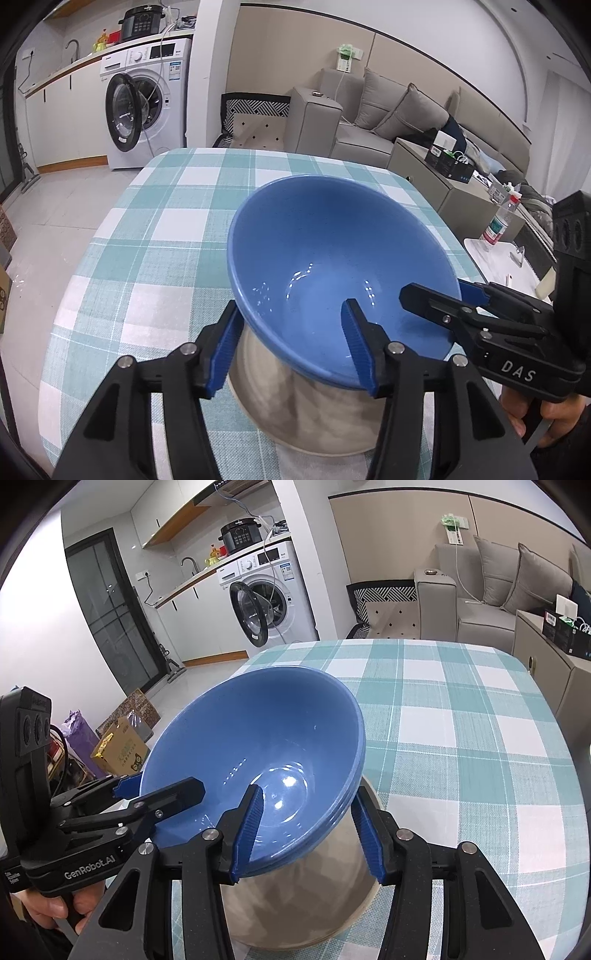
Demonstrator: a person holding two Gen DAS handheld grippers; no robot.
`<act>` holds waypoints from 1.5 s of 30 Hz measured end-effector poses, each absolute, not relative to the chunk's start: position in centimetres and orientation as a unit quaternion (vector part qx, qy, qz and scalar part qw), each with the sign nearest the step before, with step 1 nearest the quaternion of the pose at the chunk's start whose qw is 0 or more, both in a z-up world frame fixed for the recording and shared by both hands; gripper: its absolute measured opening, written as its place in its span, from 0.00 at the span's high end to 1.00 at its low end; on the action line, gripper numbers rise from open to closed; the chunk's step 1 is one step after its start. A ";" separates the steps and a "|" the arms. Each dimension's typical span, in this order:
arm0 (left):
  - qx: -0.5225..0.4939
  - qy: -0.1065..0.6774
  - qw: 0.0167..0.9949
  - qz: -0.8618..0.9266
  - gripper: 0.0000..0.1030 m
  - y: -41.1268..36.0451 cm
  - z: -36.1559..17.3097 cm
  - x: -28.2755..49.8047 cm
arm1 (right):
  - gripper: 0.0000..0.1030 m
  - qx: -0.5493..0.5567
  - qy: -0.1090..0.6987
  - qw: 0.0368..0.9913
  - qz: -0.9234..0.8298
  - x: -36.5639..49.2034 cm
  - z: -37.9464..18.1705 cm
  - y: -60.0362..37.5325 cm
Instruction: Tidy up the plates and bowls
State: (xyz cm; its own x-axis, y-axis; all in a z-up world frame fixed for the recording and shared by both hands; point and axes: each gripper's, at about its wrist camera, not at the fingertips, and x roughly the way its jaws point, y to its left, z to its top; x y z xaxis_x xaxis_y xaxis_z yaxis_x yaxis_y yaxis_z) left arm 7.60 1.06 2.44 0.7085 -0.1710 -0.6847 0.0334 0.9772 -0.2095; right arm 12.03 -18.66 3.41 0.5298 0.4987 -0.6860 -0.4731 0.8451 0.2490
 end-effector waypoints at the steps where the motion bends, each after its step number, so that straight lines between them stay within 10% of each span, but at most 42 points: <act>1: -0.092 0.377 0.920 -0.057 0.45 1.1 2.5 7.6 | 0.49 0.017 0.397 0.874 0.278 12.0 3.4 -18.7; 19: -0.061 0.320 0.944 -0.062 0.02 1.9 4.2 5.8 | 0.01 0.001 0.340 0.894 0.292 10.9 5.3 -20.2; 45: -0.014 0.224 0.974 -0.023 0.00 3.6 2.2 -0.6 | 0.01 0.000 0.228 0.924 0.308 2.9 4.6 -23.4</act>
State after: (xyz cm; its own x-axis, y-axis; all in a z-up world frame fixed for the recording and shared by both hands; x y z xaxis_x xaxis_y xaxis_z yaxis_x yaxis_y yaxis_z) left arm -0.57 3.59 2.17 0.8984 -0.0507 -0.4362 0.0379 0.9986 -0.0380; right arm 2.90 -23.45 4.58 0.7062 0.5690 -0.4214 -0.5694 0.8101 0.1397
